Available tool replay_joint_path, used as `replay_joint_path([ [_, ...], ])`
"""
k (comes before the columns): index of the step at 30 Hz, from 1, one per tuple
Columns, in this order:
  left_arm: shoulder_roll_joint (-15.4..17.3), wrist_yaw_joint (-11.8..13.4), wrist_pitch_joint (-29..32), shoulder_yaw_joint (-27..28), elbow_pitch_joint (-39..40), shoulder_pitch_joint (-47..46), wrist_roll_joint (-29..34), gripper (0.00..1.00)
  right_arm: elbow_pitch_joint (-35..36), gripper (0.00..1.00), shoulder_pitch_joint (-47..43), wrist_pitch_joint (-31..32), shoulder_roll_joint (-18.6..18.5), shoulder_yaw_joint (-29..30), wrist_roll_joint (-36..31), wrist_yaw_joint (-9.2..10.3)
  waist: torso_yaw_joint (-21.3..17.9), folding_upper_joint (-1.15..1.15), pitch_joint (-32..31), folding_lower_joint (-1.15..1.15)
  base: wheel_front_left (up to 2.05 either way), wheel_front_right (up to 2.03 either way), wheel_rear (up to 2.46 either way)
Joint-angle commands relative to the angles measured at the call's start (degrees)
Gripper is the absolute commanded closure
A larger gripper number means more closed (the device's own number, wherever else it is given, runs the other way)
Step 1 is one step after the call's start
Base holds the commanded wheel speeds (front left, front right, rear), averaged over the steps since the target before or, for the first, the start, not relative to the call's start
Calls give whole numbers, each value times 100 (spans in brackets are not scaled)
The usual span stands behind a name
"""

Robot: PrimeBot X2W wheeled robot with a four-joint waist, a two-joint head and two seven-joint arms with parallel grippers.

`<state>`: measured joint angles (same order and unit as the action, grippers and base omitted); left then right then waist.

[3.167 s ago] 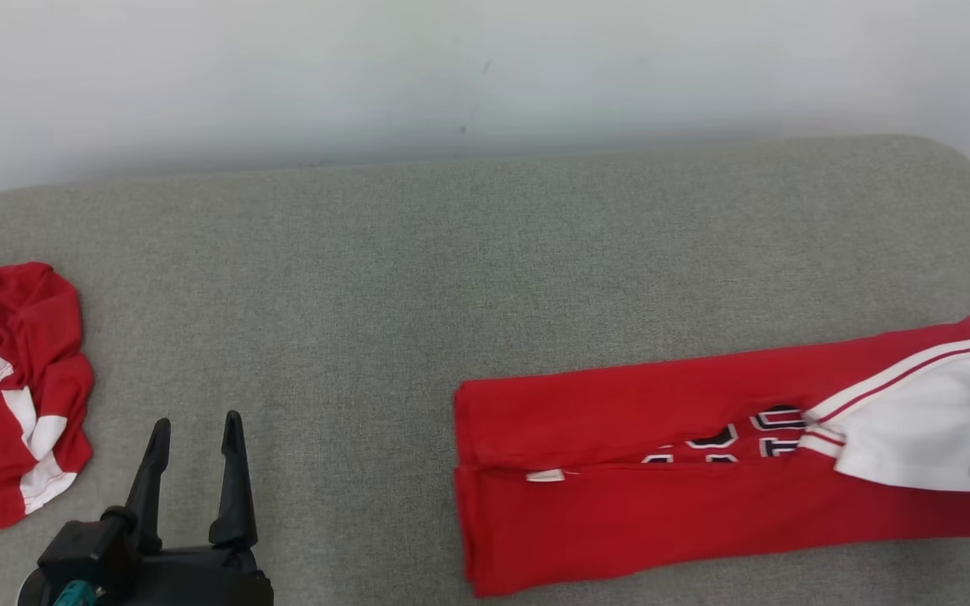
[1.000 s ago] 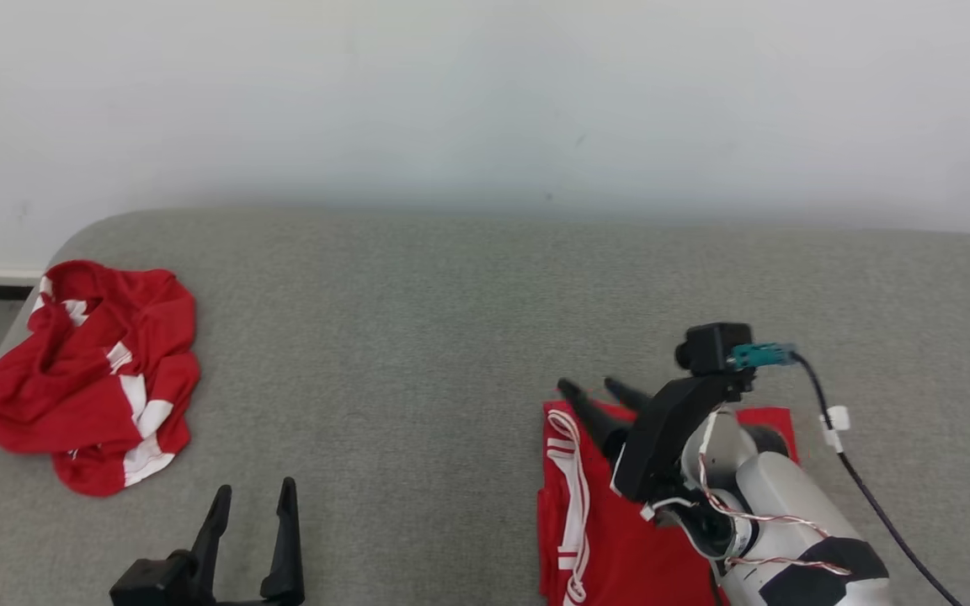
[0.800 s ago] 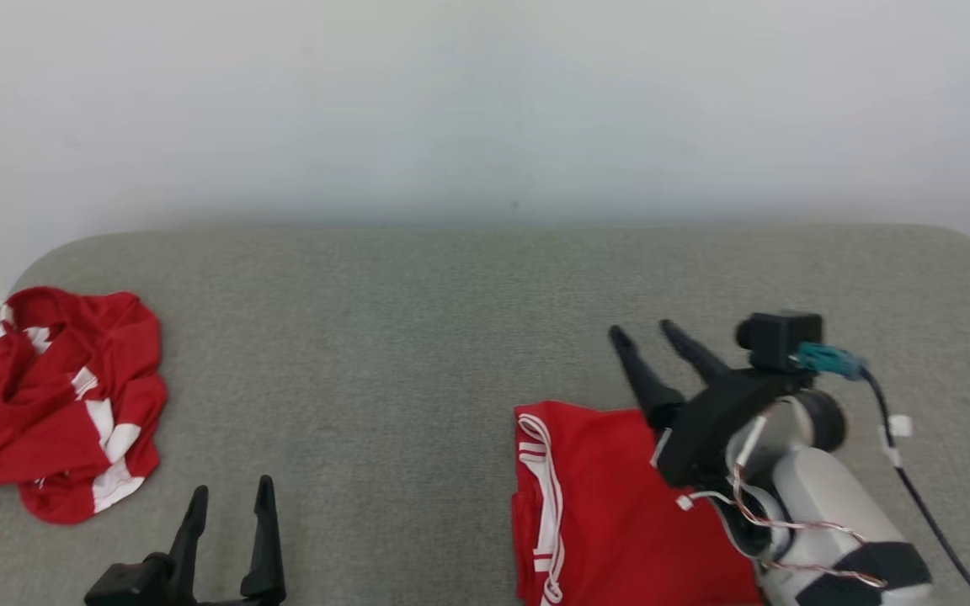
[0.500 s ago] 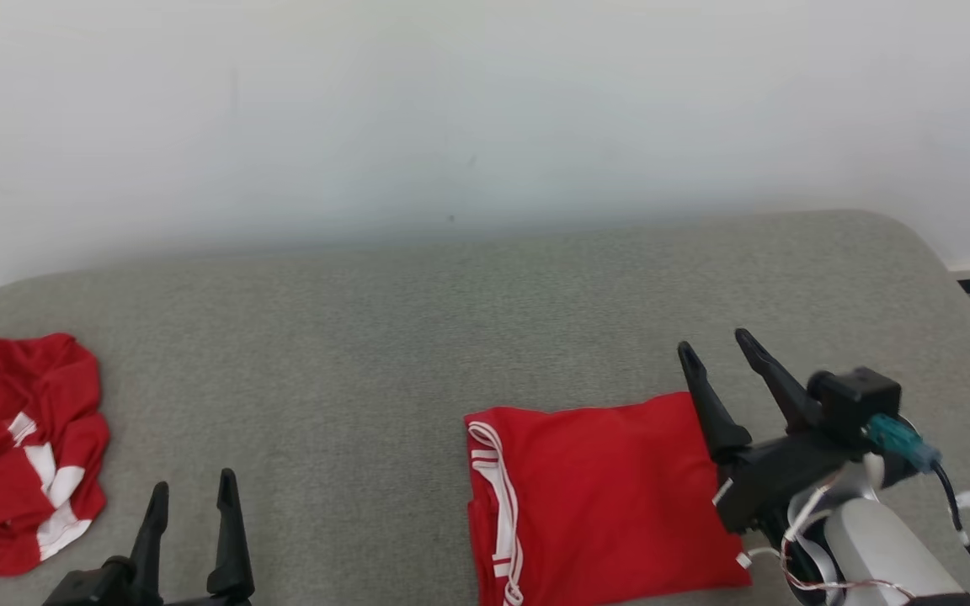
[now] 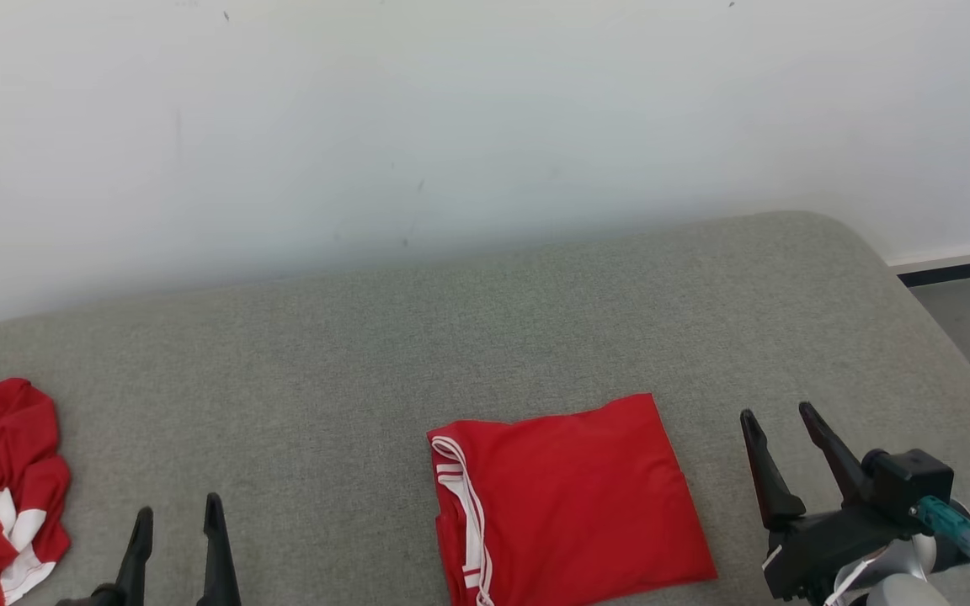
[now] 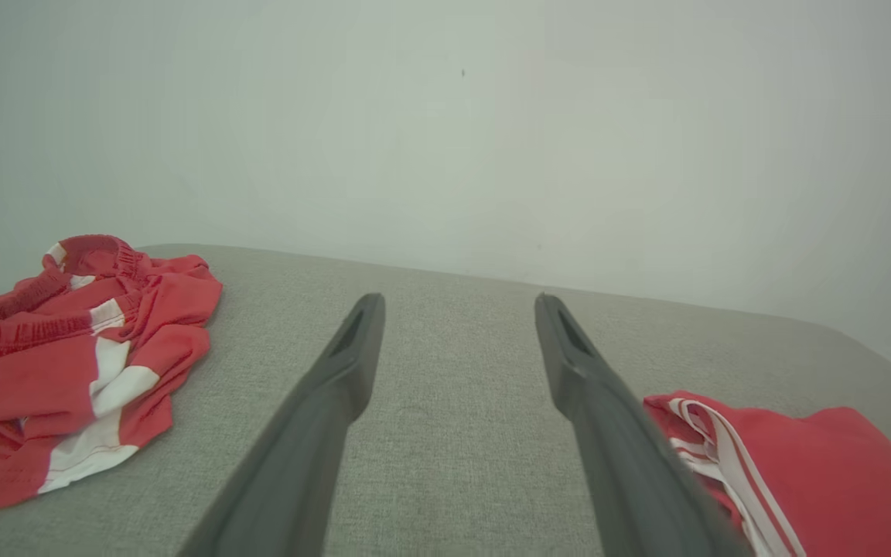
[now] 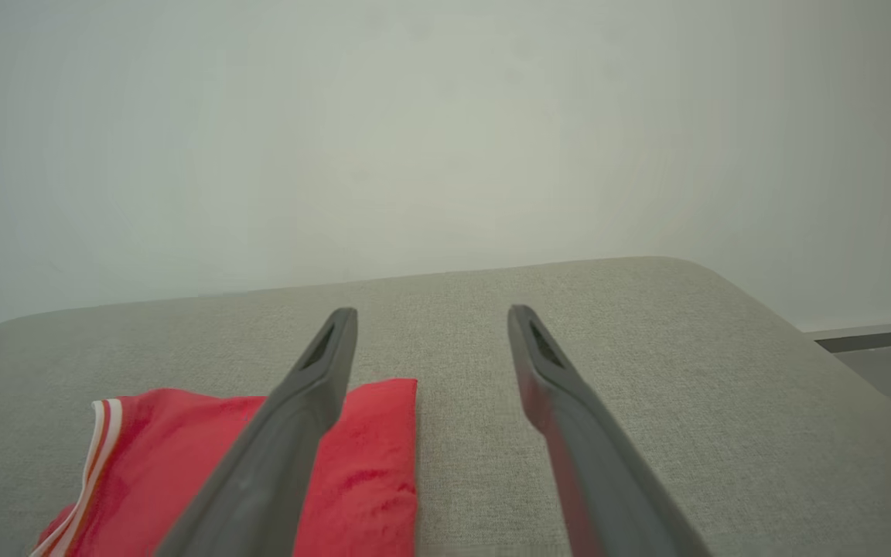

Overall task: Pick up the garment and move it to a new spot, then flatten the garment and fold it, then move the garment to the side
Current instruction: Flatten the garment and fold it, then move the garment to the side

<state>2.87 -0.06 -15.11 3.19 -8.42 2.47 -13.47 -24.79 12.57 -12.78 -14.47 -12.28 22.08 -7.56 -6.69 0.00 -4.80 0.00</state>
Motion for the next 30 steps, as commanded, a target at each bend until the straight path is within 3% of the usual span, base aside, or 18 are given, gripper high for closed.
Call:
replay_joint_path([
  [1, 3, 2, -3, 20, 5, 108, 41, 0, -5, 0, -83, -6, 9, 14, -35, 16, -10, 0, -11, 0, 0, 0, 0],
  [30, 3, 94, -3, 49, 43, 347, 121, 0, -262, 0, -125, 69, 202, 16, 19, 16, 94, 0, -39, 0, 0, 0, 0],
])
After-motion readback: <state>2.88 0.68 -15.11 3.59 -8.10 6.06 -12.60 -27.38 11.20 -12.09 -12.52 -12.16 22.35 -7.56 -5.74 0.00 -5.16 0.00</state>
